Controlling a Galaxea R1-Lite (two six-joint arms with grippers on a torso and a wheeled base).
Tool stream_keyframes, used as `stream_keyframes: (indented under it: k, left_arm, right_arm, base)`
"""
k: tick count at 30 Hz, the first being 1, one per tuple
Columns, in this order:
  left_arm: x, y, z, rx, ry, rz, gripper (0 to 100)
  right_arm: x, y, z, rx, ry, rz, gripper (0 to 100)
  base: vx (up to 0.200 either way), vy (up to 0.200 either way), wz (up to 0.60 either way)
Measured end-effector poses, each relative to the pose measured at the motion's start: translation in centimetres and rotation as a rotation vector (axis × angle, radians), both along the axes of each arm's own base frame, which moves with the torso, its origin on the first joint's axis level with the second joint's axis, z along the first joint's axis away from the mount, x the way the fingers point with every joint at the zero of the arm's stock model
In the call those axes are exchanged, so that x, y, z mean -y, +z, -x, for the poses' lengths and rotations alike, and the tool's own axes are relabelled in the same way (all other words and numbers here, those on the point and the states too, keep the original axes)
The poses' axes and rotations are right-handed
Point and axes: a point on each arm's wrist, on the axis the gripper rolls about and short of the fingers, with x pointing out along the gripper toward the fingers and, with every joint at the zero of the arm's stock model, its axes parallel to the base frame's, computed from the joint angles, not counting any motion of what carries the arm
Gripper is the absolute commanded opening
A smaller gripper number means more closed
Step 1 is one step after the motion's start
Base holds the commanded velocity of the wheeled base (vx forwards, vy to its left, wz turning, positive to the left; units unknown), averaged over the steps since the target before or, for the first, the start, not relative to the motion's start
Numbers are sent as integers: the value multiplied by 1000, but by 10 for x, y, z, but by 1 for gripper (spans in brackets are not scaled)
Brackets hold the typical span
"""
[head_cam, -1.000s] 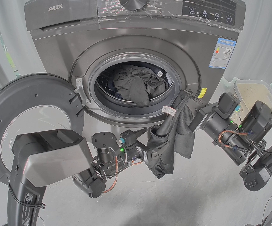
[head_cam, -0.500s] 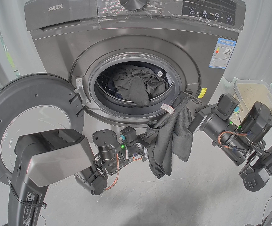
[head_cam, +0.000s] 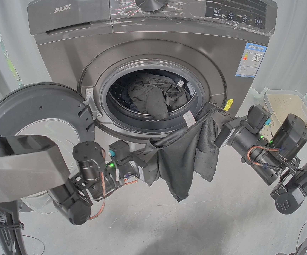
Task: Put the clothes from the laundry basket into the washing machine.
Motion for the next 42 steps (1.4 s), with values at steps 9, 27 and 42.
stream_keyframes:
  k: [9, 27, 42]
  left_arm:
    - [-48, 41, 42, 20, 58, 21, 0]
    - [-78, 111, 61, 206, 122, 176, 0]
    - [-89, 129, 67, 266, 161, 218, 0]
  right_arm:
    - [-6, 0, 5, -3, 24, -6, 0]
    - [-16, 2, 10, 1, 46, -19, 0]
    - [-8, 15, 9, 30, -19, -52, 0]
  base:
    - [0, 0, 0]
    - [0, 0, 0]
    - [0, 0, 0]
